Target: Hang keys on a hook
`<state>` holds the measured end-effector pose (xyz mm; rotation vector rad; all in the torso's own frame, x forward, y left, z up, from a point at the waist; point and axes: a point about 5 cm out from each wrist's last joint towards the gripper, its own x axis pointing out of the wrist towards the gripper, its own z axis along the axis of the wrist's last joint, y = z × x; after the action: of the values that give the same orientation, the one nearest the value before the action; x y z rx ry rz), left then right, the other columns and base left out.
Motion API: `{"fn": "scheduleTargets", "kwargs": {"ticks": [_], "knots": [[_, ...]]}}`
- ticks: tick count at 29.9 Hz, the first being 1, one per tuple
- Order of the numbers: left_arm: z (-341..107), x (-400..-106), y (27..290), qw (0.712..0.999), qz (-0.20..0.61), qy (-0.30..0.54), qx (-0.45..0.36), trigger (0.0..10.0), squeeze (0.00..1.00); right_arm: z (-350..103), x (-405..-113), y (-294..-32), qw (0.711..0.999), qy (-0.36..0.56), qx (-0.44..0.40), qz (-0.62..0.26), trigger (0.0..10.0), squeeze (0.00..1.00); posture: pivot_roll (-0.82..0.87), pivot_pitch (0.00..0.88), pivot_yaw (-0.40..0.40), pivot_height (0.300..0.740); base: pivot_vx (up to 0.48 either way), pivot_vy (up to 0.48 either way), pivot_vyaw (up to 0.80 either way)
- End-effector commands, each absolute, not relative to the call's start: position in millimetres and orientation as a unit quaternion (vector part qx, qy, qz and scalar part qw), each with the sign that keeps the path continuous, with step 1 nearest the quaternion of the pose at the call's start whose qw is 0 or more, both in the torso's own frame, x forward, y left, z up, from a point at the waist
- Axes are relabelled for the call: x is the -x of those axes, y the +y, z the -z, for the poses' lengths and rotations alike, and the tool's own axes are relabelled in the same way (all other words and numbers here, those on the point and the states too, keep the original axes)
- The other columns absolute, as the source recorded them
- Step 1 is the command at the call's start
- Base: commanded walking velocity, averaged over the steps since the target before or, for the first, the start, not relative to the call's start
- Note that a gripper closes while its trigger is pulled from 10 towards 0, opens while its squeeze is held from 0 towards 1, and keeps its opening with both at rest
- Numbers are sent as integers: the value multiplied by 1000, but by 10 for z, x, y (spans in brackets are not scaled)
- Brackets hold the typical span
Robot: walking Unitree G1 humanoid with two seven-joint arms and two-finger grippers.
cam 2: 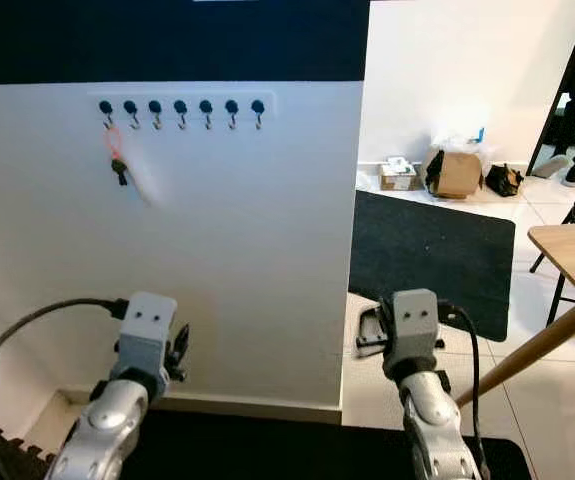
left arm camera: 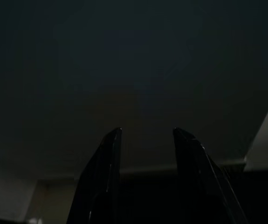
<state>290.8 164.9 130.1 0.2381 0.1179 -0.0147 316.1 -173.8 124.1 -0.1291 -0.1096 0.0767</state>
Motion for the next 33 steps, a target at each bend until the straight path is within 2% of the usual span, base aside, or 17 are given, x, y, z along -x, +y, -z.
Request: {"fn": "scheduleTargets", "kwargs": {"ticks": [1, 13, 24, 33], "knots": [[-1184, -2867, 1627, 988, 7, 90, -122, 10000, 0, -1152, -3127, -1705, 997, -35, 53, -39, 10000, 0, 48, 140, 63, 740, 0, 0, 0], [-1314, -2920, 1611, 992, 12, 32, -121, 10000, 0, -1259, -3128, -1633, 995, -76, 42, -54, 10000, 0, 47, 140, 64, 740, 0, 0, 0], [-1328, -2925, 1585, 992, 19, 23, -122, 10000, 0, -1291, -3116, -1614, 994, -87, 35, -60, 10000, 0, 43, 143, 63, 740, 0, 0, 0], [-1347, -2930, 1581, 992, 22, 14, -120, 10000, 0, -1296, -3130, -1612, 993, -87, 39, -63, 10000, 0, 45, 143, 63, 740, 439, 0, 0]]}}
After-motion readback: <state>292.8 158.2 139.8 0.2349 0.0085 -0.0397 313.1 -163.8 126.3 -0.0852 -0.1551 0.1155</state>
